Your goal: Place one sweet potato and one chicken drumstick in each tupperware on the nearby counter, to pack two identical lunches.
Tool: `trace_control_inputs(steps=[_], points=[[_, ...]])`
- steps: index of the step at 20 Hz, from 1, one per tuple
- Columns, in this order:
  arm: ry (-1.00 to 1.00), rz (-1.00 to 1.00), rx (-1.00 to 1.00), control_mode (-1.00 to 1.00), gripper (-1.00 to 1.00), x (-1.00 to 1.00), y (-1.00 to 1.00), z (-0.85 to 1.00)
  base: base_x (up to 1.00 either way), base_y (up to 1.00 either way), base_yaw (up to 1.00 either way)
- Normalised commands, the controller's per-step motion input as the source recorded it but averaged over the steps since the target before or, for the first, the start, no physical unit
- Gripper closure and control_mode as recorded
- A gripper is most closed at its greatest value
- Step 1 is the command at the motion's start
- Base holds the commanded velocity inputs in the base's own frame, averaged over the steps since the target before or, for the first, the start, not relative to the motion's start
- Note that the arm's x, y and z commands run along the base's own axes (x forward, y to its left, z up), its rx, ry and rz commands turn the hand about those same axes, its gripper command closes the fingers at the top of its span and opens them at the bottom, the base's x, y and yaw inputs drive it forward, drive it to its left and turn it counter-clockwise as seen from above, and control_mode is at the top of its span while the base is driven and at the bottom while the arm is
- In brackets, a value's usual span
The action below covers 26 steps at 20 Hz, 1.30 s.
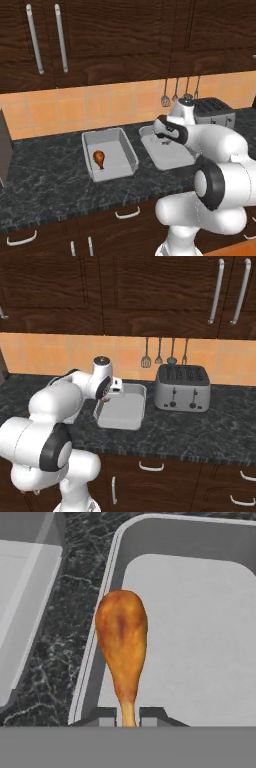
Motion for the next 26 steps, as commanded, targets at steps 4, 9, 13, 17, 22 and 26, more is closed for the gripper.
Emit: trace_control_inputs(steps=[4, 9, 13, 17, 22, 26], points=[[0.04, 0.02, 0.00, -1.00, 1.00, 0.50, -0.02, -0.63, 0.00, 0.00, 0.00], [0.02, 0.04, 0.00, -1.00, 1.00, 0.33, -0.13, -0.57, 0.00, 0.00, 0.00], [0.06, 0.01, 0.00, -1.00, 1.00, 0.32, -0.02, -0.54, 0.00, 0.00, 0.00], [0.00, 0.00, 0.00, -1.00, 1.00, 0.22, 0.00, -0.41, 0.00, 0.00, 0.00], [0.00, 0.02, 0.00, -1.00, 1.00, 0.18, 0.00, -0.48, 0.00, 0.00, 0.00], [0.00, 0.00, 0.00, -1.00, -1.00, 0.07, 0.00, -0.55, 0.00, 0.00, 0.00]])
